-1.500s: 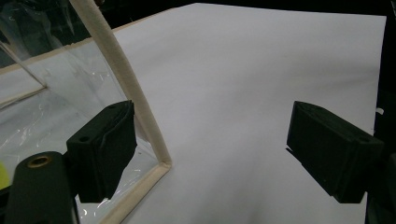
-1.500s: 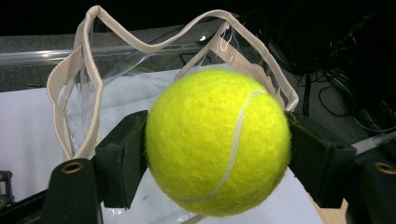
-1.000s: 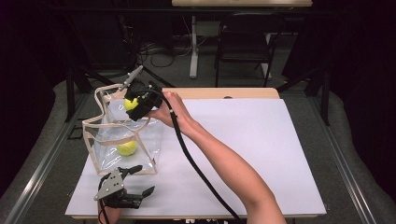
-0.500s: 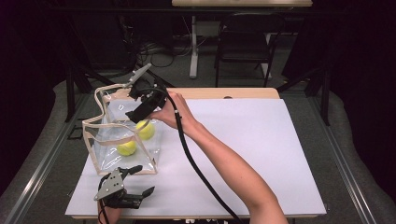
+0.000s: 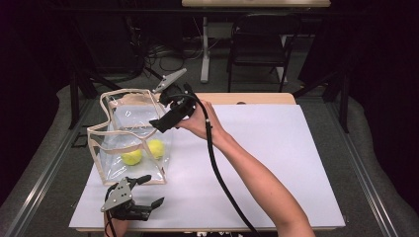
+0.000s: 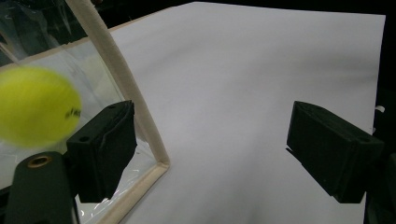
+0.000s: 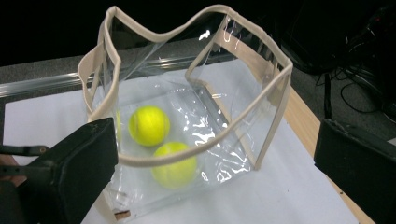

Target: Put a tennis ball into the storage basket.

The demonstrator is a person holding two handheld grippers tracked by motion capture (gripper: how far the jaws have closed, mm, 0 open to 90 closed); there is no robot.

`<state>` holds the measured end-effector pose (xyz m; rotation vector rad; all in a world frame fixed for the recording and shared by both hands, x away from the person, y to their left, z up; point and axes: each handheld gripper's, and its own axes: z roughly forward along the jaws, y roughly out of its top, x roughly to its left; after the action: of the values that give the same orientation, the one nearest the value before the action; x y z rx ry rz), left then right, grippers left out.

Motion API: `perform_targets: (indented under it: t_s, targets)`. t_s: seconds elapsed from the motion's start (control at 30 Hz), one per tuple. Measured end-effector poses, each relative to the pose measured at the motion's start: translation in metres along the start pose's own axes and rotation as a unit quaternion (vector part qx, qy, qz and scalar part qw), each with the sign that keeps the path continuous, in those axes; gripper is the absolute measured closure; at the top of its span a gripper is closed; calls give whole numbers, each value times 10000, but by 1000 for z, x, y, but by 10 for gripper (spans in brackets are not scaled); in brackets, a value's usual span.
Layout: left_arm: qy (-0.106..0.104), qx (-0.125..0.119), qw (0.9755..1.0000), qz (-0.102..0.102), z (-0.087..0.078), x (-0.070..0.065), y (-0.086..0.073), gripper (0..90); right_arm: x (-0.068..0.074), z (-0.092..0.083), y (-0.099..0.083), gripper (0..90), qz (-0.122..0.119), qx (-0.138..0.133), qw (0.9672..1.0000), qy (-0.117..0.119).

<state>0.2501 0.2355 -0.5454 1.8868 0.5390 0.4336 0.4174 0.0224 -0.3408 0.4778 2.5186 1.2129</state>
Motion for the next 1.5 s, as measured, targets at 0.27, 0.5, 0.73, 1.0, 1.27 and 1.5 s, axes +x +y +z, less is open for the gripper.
perform_targets:
  t_s: [0.27, 0.5, 0.73, 1.0, 1.27, 1.5]
  targets:
    - [8, 0, 10000, -15, 0, 0, 0, 158, -3, -10, -12, 0, 39, -40, 10000, -14]
    - [25, 4, 10000, -19, 1, 0, 1, 158, -7, -15, -26, 0, 88, 7, 9999, -54]
    - [14, 4, 10000, -17, 1, 0, 0, 158, -10, -21, -43, 0, 121, 53, 9998, -136]
    - [-37, 15, 10000, 0, 1, 0, 0, 158, -10, -31, -61, 0, 174, 71, 9995, -240]
    - [-12, 9, 10000, 18, 0, 0, 0, 158, -8, -40, -78, 0, 183, 81, 9992, -338]
    - [-10, -1, 10000, 15, 0, 0, 0, 158, -7, -48, -95, 0, 261, 96, 9987, -428]
